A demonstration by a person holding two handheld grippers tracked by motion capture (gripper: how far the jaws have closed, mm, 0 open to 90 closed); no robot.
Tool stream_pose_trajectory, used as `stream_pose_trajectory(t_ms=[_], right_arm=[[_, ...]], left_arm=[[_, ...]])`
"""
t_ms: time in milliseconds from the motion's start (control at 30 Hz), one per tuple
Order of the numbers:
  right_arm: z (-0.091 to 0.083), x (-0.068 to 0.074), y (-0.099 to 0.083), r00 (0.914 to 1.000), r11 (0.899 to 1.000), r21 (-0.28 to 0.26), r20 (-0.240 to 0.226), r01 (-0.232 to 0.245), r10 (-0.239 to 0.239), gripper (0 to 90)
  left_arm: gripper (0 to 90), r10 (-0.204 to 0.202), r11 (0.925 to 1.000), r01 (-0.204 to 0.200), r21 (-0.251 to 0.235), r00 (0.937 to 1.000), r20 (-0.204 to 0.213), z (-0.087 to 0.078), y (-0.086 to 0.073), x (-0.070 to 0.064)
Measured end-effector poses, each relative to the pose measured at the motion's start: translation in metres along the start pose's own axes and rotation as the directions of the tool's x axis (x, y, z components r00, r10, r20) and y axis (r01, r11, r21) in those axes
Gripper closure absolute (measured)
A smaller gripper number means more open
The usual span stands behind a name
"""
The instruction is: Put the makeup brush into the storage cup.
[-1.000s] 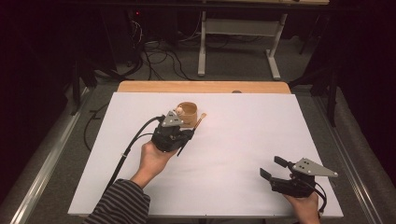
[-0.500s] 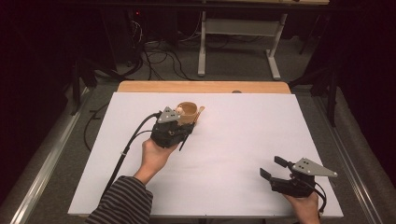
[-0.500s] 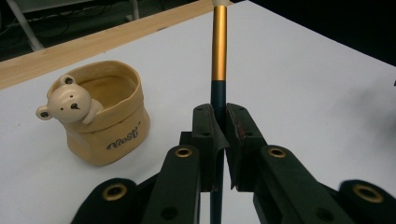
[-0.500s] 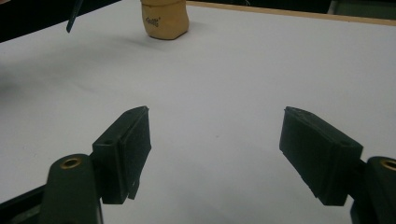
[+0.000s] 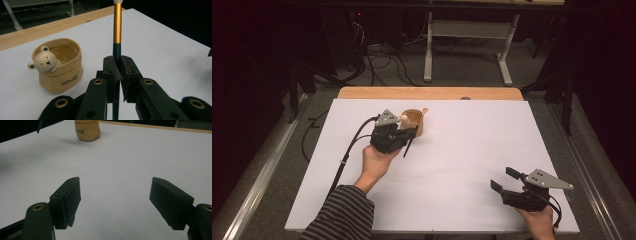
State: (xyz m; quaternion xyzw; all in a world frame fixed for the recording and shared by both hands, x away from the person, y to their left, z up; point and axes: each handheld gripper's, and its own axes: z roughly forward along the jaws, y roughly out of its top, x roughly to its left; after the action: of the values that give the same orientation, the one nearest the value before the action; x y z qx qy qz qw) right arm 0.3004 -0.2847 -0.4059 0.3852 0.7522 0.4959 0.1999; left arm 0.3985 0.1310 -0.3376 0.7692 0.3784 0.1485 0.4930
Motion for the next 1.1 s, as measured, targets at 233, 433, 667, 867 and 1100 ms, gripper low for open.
stream_pose_trajectory(t_ms=[233, 433, 667, 867, 1100], right_arm=[[0.0, 0.0, 0.0, 1.0, 1.0, 0.002, 0.002, 0.0, 0.0, 26.5], [0.001, 0.0, 0.0, 1.0, 1.0, 0.001, -0.002, 0.002, -0.002, 26.5], [0.001, 0.0, 0.0, 1.0, 1.0, 0.001, -0.002, 0.001, -0.001, 26.4], [0.001, 0.0, 0.0, 1.0, 1.0, 0.003, -0.002, -0.002, 0.002, 26.4], [0.0, -0.001, 0.0, 1.0, 1.0, -0.001, -0.004, -0.004, 0.004, 26.4]], left_arm=[[82.8, -0.001, 0.9997, 0.001, -0.025, 1.0, 0.001, -0.003, 0.002, 0.003], [82.8, -0.006, 0.999, 0.005, -0.045, 0.9999, -0.012, -0.004, 0.005, 0.008], [82.8, -0.016, 0.9983, 0.014, -0.057, 0.9995, -0.026, -0.004, 0.01, 0.013], [82.8, -0.005, 0.9979, 0.003, -0.065, 0.9993, -0.037, -0.003, 0.015, 0.015], [82.8, 0.001, 0.9971, -0.004, -0.076, 0.9991, -0.043, 0.002, 0.022, 0.017]])
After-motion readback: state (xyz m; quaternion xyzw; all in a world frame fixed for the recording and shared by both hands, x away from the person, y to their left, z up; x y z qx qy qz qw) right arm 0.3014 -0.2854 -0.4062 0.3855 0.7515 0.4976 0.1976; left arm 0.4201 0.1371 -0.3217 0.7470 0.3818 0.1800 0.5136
